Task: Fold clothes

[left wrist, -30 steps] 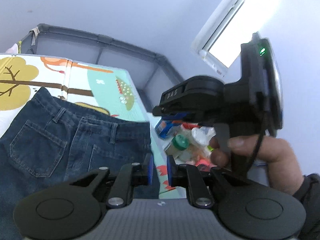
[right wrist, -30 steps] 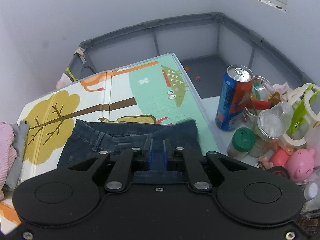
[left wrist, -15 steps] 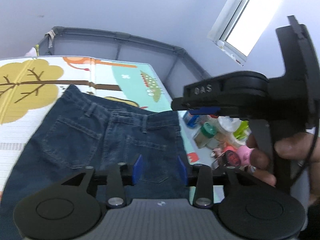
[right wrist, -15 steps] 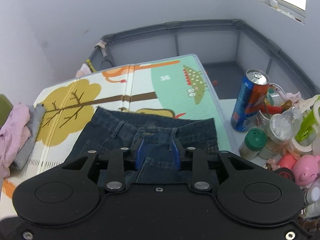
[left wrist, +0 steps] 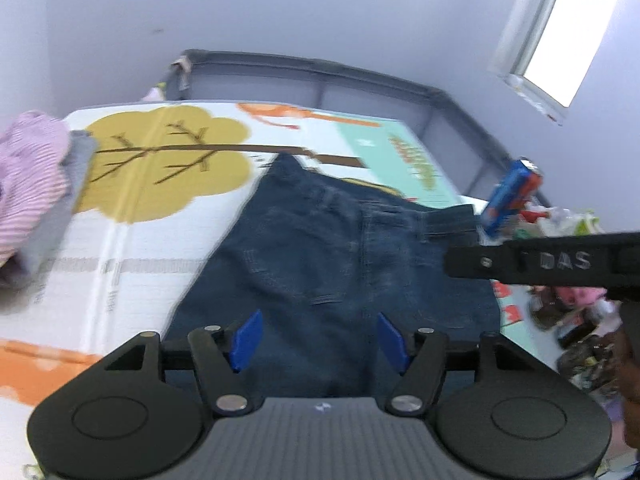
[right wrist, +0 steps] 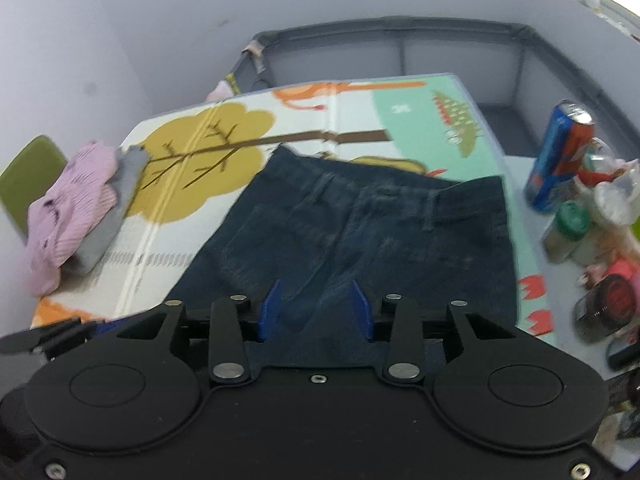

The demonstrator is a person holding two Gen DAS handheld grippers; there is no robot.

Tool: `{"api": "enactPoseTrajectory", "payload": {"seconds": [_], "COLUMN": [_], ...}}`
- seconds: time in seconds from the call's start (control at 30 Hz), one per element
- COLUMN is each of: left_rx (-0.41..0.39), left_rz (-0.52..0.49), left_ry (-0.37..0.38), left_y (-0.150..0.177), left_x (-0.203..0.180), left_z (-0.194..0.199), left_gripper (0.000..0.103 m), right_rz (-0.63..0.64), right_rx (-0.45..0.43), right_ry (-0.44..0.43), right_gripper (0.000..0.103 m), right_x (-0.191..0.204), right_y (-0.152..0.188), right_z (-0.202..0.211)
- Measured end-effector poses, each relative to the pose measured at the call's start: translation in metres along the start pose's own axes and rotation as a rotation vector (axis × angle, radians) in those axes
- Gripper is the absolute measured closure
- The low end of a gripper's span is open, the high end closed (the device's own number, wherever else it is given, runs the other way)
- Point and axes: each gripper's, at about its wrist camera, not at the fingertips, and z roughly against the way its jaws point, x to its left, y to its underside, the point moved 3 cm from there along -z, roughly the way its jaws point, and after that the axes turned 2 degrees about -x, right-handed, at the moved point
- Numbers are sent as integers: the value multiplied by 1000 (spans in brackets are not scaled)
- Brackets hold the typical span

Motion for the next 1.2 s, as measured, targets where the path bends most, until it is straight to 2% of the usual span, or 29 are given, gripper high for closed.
{"api": "enactPoseTrajectory", "payload": {"seconds": [0.17,0.33,0.57,0.67,0.87,1.2], "left_rx": [6,24,57,74,99,72], "left_rz": [9,16,33,36,64,65], "left_ry": [-49,-63,-63,-55,-41,11], "left_y": [6,16,30,36,43,37], "left_x": [37,70,109,121,141,145], "left_z": [5,1,-17,-30,-56,-75], "left_gripper": [34,32,31,31,31,31], "right_rz": [28,28,4,3,-38,-71], "right_rx": [22,53,98,102,117,140], "right_ry": [-16,-27,-6,38,71,141], "right_gripper": [61,59,55,55,55,55], "right_x": [37,70,107,118,126,125], "right_y": [2,-2,-21,-35,-58,-74], "right_z": [-14,-42,-105,-137,-191,-253]}}
